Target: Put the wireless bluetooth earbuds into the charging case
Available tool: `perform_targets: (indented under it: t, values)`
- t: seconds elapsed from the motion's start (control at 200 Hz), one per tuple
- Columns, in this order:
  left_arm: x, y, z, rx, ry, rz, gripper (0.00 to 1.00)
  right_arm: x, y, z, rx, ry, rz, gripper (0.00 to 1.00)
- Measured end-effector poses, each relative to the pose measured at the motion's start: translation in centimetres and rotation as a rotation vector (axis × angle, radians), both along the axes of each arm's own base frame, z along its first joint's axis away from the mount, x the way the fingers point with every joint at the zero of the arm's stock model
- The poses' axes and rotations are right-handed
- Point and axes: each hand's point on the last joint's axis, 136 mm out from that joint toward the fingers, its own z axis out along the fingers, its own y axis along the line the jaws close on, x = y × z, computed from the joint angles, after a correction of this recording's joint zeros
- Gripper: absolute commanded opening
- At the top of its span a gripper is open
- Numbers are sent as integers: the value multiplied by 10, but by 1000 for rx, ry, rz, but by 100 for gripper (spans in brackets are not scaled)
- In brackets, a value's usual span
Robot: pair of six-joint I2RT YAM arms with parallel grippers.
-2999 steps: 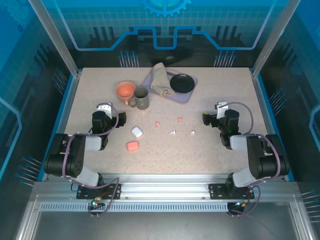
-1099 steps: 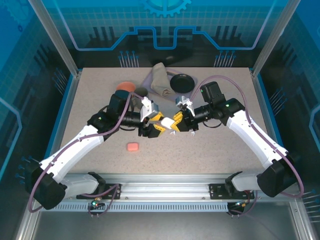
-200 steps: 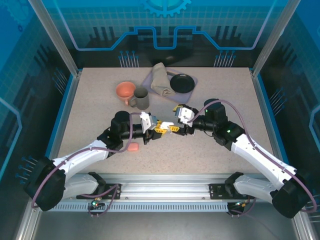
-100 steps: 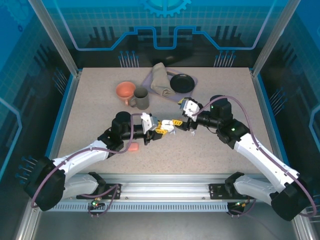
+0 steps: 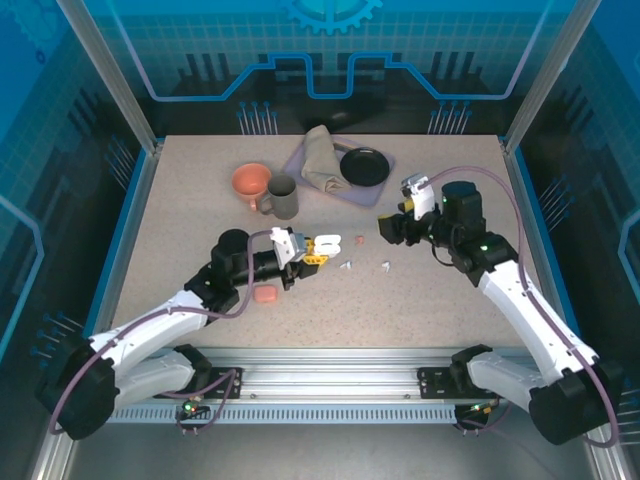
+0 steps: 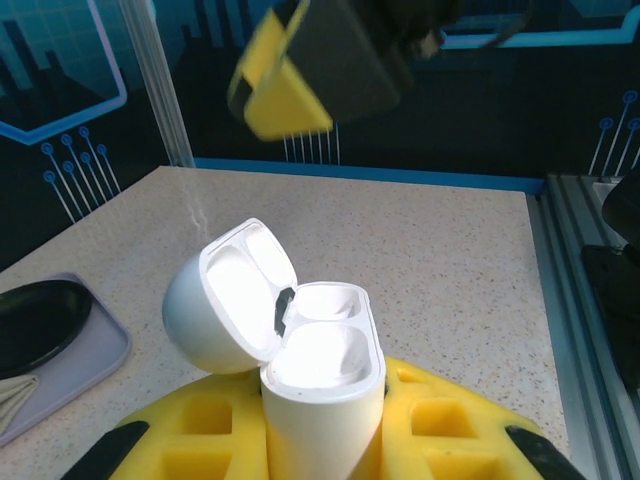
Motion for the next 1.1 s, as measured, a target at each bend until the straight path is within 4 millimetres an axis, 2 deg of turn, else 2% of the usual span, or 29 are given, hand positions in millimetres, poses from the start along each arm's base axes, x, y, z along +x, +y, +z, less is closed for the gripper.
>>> perform_targets:
  t: [0.13, 0.215, 0.45, 0.655, 0.97, 1.1]
  values:
    - [-5, 5, 12, -20, -27, 11, 0, -10, 7, -63, 54, 228, -52, 63]
    - [-8, 8, 20, -34, -43, 16, 0, -20, 19, -100, 52, 372, -69, 59]
    - [-14, 13, 24, -44, -45, 17, 0, -27, 50, -155, 18, 578, -91, 49]
    - [-15, 13, 21, -39, -34, 17, 0, -17, 66, -180, -23, 637, -133, 44]
    - [-16, 14, 20, -36, -26, 18, 0, 13, 76, -191, -48, 630, -187, 43]
    - [-18, 15, 24, -41, -32, 18, 0, 17, 77, -198, -67, 639, -200, 43]
